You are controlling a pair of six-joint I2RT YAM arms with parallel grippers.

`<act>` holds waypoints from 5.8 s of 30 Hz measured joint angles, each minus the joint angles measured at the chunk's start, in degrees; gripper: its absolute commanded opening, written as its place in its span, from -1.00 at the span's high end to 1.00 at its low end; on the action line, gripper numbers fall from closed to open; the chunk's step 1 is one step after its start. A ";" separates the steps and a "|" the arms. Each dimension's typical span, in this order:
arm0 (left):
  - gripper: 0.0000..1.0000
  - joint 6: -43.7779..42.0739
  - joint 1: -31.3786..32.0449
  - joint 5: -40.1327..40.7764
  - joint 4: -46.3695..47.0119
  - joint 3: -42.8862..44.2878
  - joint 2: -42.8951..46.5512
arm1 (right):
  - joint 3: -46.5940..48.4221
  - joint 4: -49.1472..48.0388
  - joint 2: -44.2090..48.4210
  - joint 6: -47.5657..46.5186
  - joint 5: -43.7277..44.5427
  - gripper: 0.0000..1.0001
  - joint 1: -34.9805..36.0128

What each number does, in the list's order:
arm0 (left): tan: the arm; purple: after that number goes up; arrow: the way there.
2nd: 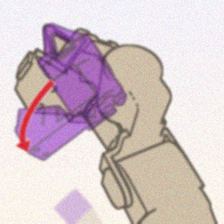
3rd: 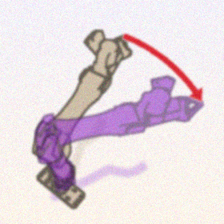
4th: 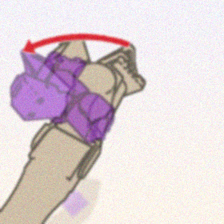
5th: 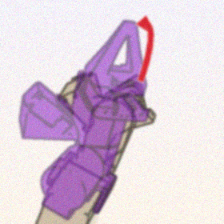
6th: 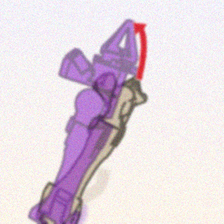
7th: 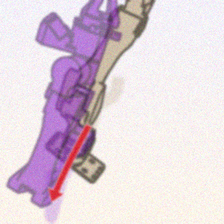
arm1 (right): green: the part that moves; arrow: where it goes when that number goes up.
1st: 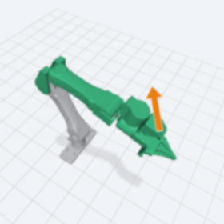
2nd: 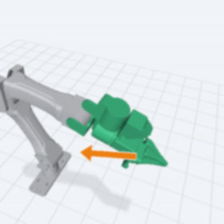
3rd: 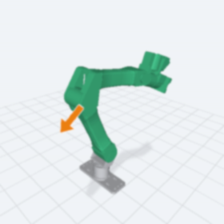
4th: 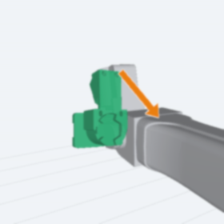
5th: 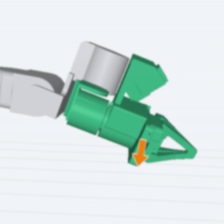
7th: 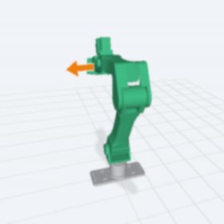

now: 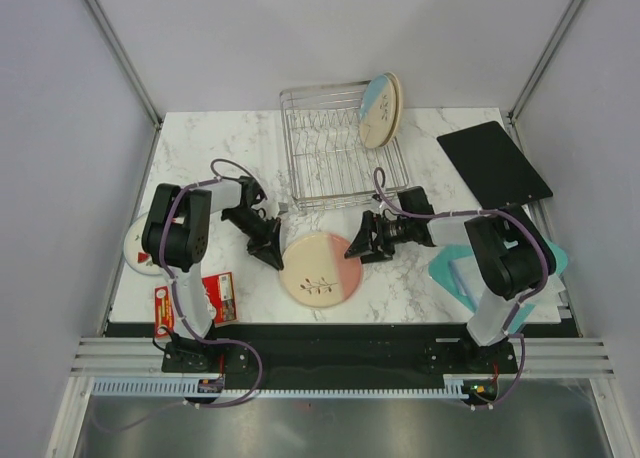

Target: Load the plates into the dish rack

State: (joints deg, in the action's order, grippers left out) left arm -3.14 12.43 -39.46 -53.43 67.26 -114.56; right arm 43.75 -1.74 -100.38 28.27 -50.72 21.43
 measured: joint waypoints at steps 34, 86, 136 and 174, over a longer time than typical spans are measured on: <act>-0.39 -1.22 -3.58 3.87 2.12 -3.21 28.94 | 24.28 44.15 16.46 -26.51 9.55 1.00 4.28; -0.99 12.72 -7.04 37.97 6.82 35.12 -1.36 | 68.61 10.27 -22.27 -25.51 75.65 1.00 2.43; -0.10 -16.22 -15.78 34.21 -7.48 16.09 1.57 | 49.42 13.79 -4.96 -22.08 58.42 -0.62 2.23; -0.38 -14.10 -34.27 23.56 1.27 11.02 14.84 | 49.40 16.00 -7.41 -21.49 47.50 -0.70 2.19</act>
State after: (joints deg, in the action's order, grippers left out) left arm -17.23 -21.85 -15.90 -52.16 78.28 -99.72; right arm 93.14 14.26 -107.79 6.79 -3.22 23.62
